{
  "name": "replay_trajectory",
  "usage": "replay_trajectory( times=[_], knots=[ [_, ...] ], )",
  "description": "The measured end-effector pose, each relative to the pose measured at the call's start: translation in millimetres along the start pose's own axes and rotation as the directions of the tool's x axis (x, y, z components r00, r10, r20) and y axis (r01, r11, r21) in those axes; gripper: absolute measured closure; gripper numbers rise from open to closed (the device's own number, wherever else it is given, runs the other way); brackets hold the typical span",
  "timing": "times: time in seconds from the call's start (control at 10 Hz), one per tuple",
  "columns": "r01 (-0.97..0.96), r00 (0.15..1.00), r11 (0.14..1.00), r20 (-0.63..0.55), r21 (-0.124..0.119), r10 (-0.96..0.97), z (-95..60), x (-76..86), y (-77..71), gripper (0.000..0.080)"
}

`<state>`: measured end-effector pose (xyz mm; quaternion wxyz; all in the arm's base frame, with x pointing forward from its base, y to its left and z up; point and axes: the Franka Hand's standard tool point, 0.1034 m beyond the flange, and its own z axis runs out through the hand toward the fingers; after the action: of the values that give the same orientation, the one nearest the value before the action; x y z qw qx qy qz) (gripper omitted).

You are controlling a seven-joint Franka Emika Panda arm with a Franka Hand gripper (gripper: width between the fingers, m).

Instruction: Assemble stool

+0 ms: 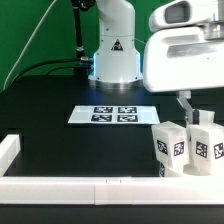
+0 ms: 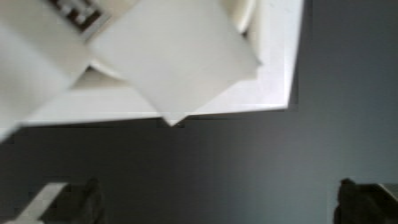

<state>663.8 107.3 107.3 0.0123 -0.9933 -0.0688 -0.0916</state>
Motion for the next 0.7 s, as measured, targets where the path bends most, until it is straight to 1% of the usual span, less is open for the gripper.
replay_trajectory(
  times=[0.1, 0.2, 0.4, 0.7],
  knots=[
    [0.115, 0.991, 0.993, 0.067, -0.002, -0.114, 4.1, -1.5, -3.1, 0.015],
    [0.179, 0.98, 0.984, 0.087, 0.001, -0.178, 4.8, -1.4, -6.4, 0.015],
    [0.284, 0.955, 0.959, 0.09, -0.005, -0.283, 5.0, -1.3, -1.3, 0.015],
    [0.278, 0.957, 0.961, 0.092, -0.005, -0.276, 5.6, -1.7, -0.1, 0.015]
  ],
)
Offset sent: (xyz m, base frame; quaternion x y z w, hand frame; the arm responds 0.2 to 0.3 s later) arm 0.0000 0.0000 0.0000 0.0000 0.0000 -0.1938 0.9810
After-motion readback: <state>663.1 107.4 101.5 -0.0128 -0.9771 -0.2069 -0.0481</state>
